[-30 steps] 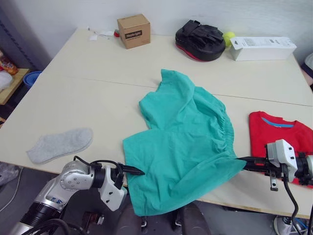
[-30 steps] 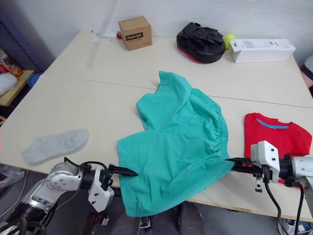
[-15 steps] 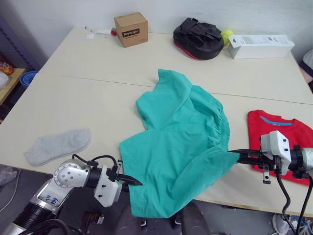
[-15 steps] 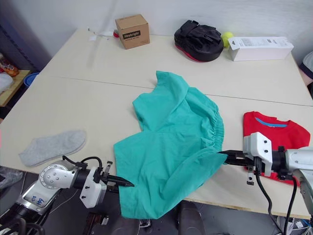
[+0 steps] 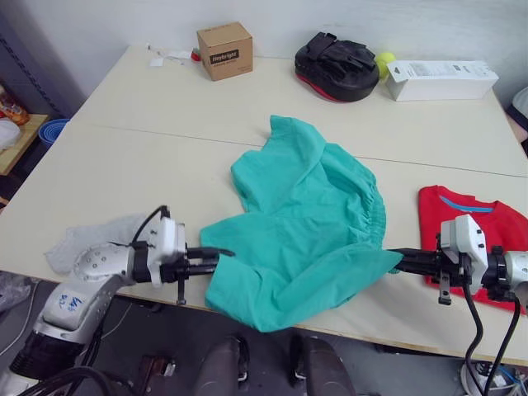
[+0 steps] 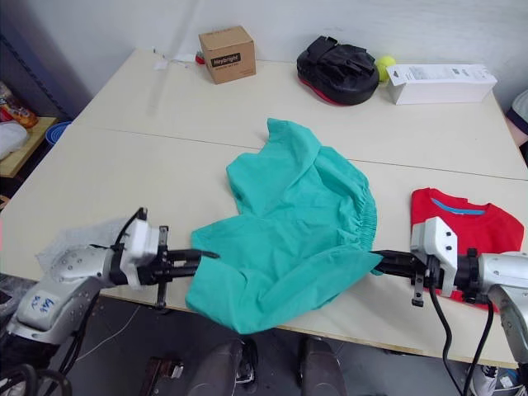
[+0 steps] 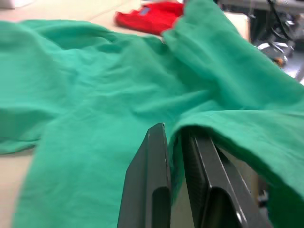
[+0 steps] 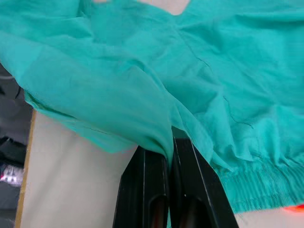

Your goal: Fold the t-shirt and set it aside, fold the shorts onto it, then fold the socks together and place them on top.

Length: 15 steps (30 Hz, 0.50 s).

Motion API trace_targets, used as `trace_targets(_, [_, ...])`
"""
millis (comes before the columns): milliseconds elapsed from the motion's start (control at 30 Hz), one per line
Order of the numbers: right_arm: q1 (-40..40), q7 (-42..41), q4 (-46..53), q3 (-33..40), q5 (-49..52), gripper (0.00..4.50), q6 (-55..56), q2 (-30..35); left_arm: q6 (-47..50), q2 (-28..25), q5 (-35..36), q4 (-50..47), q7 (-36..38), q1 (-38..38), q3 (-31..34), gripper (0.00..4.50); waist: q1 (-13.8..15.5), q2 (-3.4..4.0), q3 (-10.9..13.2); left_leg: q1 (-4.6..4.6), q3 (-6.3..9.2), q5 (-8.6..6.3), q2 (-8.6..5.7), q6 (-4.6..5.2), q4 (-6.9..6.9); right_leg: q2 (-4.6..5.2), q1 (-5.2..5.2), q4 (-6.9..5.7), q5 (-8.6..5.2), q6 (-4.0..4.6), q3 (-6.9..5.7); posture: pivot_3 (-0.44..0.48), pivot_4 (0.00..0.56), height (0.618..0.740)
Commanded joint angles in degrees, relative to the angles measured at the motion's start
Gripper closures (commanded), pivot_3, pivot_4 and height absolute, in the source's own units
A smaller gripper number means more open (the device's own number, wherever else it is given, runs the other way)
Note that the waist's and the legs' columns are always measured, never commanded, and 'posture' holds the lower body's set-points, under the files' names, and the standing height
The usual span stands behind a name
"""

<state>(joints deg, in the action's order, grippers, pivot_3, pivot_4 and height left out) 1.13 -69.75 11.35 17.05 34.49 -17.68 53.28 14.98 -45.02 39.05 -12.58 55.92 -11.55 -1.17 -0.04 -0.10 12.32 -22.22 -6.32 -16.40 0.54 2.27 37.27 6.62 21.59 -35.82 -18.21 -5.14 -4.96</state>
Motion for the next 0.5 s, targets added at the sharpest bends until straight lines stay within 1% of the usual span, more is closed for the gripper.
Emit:
trace_targets(33, [-2.0,2.1,-1.9,3.9,3.0,4.5,-3.4,-0.2,8.1,1.2,5.2,0.5,-3.3,-4.5,4.0,3.98,0.0,-0.01,0.0,-0.02,0.0,0.01,-0.01,0.0,0.0,0.0,0.0,0.01,0.01,-0.01,0.0,0.0,0.15,0.74])
trace_targets(100, [-3.5,3.2,-3.4,4.5,3.6,4.5,-4.7,-0.6,14.0,2.0,7.7,2.1,-5.2,-7.9,5.1,3.98,0.0,-0.01,0.0,-0.01,0.0,0.05,-0.01,0.02,-0.03,-0.02,0.0,0.02,0.01,-0.01,0.0,0.0,0.15,0.74])
trace_targets(200, [-7.4,7.0,-6.2,4.9,4.7,4.5,-7.8,-1.9,20.8,3.5,8.4,7.2,-7.7,-15.3,5.2,3.98,0.0,-0.06,0.0,-0.02,-0.01,0.13,-0.01,0.13,-0.02,-0.05,0.0,0.01,0.01,-0.01,-0.03,0.0,0.15,0.74])
trace_targets(267, [-10.4,9.8,-8.3,4.5,4.5,4.5,-9.6,-2.9,22.6,6.2,8.1,12.3,-9.9,-20.8,6.2,3.98,0.1,-0.06,0.0,-0.07,-0.01,0.15,-0.03,0.12,0.05,-0.07,0.03,-0.04,0.02,-0.03,-0.04,0.0,0.15,0.74])
trace_targets(367, [-14.4,13.1,-11.2,3.0,3.1,4.5,-11.0,-4.3,22.1,9.9,5.4,20.8,-12.7,-28.3,7.4,3.98,0.1,-0.14,0.1,-0.08,-0.02,0.19,-0.05,0.16,0.08,-0.08,0.03,-0.07,0.03,-0.04,-0.07,0.0,0.15,0.74])
trace_targets(400, [-15.5,14.1,-11.7,2.5,2.8,4.5,-11.6,-4.7,20.9,10.3,3.9,22.5,-12.0,-29.7,6.9,3.98,0.1,-0.14,0.1,-0.1,-0.02,0.2,-0.05,0.16,0.09,-0.09,0.05,-0.07,0.03,-0.05,-0.08,0.0,0.15,0.74])
trace_targets(433, [-16.3,14.7,-11.8,2.3,2.8,4.5,-12.0,-5.2,19.2,10.0,2.3,23.1,-9.5,-30.2,5.8,3.98,0.0,-0.15,0.0,-0.09,-0.04,0.21,-0.05,0.17,0.07,-0.09,0.05,-0.06,0.03,-0.05,-0.08,0.0,0.15,0.74])
trace_targets(500, [-17.0,15.1,-11.1,1.9,3.3,4.5,-13.2,-5.8,12.4,8.7,-2.3,21.8,-2.3,-29.3,2.5,3.98,-0.2,-0.14,0.0,-0.1,-0.17,0.21,-0.05,0.16,0.0,-0.15,0.12,-0.05,0.03,-0.05,-0.02,0.0,0.15,0.74])
